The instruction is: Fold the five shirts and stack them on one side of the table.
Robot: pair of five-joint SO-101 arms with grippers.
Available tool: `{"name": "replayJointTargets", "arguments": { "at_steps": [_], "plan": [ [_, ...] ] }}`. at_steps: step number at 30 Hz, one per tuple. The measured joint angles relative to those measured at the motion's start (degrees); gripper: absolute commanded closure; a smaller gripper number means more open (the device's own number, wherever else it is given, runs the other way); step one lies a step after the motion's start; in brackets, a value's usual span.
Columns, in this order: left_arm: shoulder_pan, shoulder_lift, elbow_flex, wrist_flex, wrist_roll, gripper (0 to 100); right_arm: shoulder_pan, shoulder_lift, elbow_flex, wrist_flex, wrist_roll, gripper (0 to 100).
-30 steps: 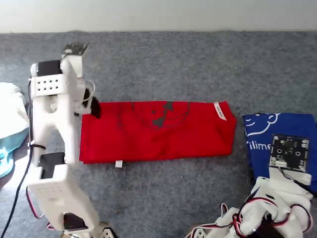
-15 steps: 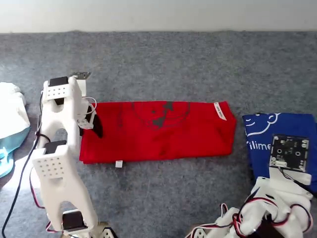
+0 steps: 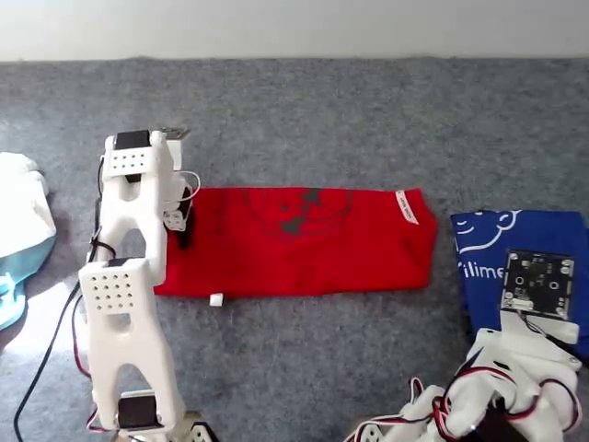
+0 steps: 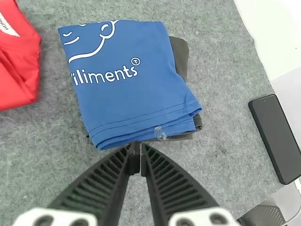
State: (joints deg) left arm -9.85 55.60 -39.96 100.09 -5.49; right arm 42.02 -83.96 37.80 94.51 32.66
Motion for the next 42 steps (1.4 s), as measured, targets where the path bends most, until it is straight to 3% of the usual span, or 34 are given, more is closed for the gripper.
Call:
{"name": "replayJointTargets", "arguments": {
  "at_steps": [10,17,25,29,35,42],
  "plan": [
    [-6.68,1.23,-5.54,-0.09,0.00,99,0.00,0.00,0.00,0.00,0.00,98.4],
    [-6.77,-8.18,1.49,-0.62,0.26,99,0.00,0.00,0.00,0.00,0.00,98.4],
    [7.56,-29.98,12.92,-0.62,0.18,99,0.00,0.00,0.00,0.00,0.00,98.4],
    [15.56,-37.71,14.42,-0.44,3.52,99,0.00,0.00,0.00,0.00,0.00,98.4],
    [27.60,-40.00,14.42,-0.79,8.44,99,0.00,0.00,0.00,0.00,0.00,98.4],
    [39.65,-38.24,14.42,-6.59,12.31,99,0.00,0.00,0.00,0.00,0.00,98.4]
  ]
}}
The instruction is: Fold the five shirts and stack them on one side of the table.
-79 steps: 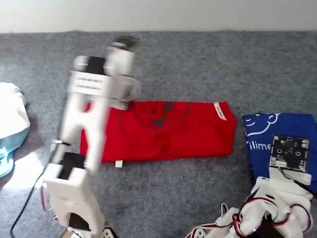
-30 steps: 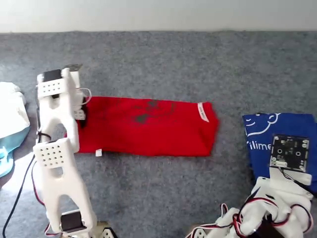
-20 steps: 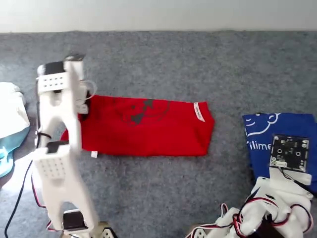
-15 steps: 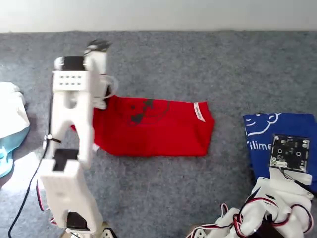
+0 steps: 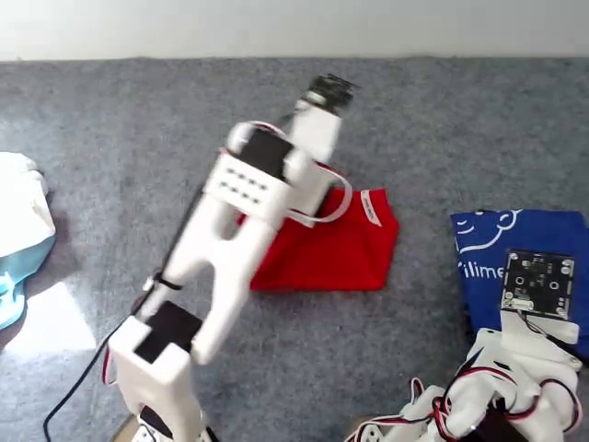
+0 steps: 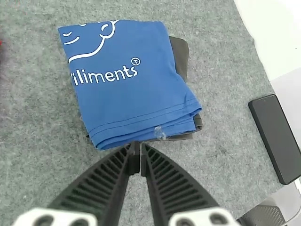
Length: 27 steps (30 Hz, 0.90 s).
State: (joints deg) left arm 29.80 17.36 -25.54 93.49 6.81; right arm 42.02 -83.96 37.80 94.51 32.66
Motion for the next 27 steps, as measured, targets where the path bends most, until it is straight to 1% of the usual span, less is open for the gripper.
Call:
{"name": "replayJointTargets", "arguments": {
  "at_steps": [8,12,16,18,21,22,27],
  "plan": [
    [6.07,3.69,0.09,-5.71,1.76,99,0.00,0.00,0.00,0.00,0.00,98.4],
    [6.59,5.36,-0.35,-8.97,1.76,99,0.00,0.00,0.00,0.00,0.00,98.4],
    [6.95,9.76,-5.19,-10.11,1.85,98,0.00,0.00,0.00,0.00,0.00,98.4],
    [7.21,12.92,-8.53,-10.02,1.85,92,0.00,0.00,0.00,0.00,0.00,98.4],
    [7.91,17.05,-13.63,-7.30,1.85,82,0.00,0.00,0.00,0.00,0.00,98.4],
    [8.26,18.02,-15.56,-5.98,1.85,80,0.00,0.00,0.00,0.00,0.00,98.4],
    [8.35,20.04,-27.34,-0.53,1.76,80,0.00,0.00,0.00,0.00,0.00,98.4]
  ]
}}
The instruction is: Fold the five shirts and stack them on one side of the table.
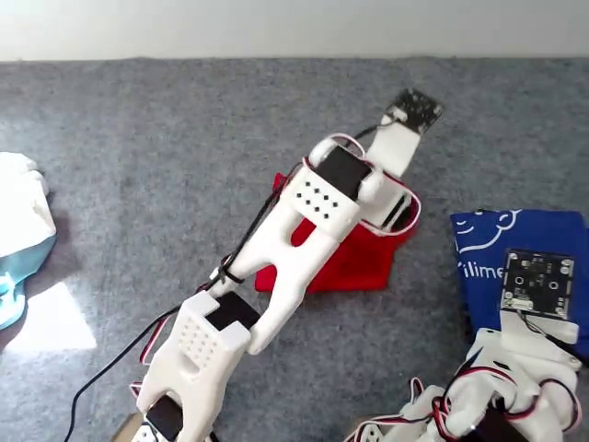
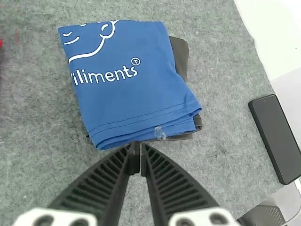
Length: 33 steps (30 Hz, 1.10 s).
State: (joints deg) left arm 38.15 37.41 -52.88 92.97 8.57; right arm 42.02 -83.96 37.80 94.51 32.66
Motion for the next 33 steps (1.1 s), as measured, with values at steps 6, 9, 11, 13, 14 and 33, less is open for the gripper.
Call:
{"name": "replayJointTargets", "arguments": {
  "at_steps": [6,9,11,13,14,33],
  "plan": [
    [-6.15,0.62,-8.26,5.54,0.00,90,0.00,0.00,0.00,1.49,0.00,98.4],
    [-8.88,0.62,-7.56,6.33,0.00,99,0.00,0.00,0.00,1.58,0.00,98.4],
    [-9.49,0.62,-4.75,6.42,-1.67,99,0.00,0.00,0.00,1.67,0.00,98.4],
    [-9.49,0.62,-0.35,6.42,-3.78,99,0.00,0.00,0.00,1.67,0.00,98.4],
    [-9.32,0.62,2.37,6.42,-4.13,99,0.00,0.00,0.00,1.67,0.00,98.4],
    [1.49,0.62,30.24,-2.11,-4.92,99,0.00,0.00,0.00,1.67,0.00,98.4]
  ]
}}
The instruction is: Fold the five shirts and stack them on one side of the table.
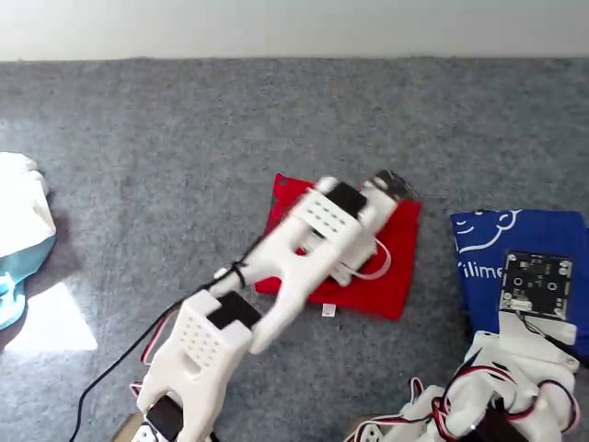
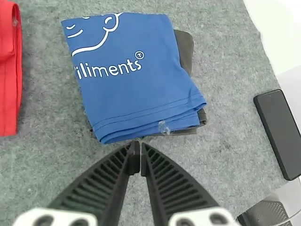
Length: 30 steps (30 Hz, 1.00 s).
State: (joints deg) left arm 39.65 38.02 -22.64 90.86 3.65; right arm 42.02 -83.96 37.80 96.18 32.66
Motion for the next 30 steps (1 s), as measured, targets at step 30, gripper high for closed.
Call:
{"name": "replayJointTargets", "arguments": {
  "at_steps": [30],
  "plan": [
    [-21.36,-12.48,-8.09,8.53,0.00,99,-3.52,3.60,0.09,0.00,0.00,98.0]
  ]
}}
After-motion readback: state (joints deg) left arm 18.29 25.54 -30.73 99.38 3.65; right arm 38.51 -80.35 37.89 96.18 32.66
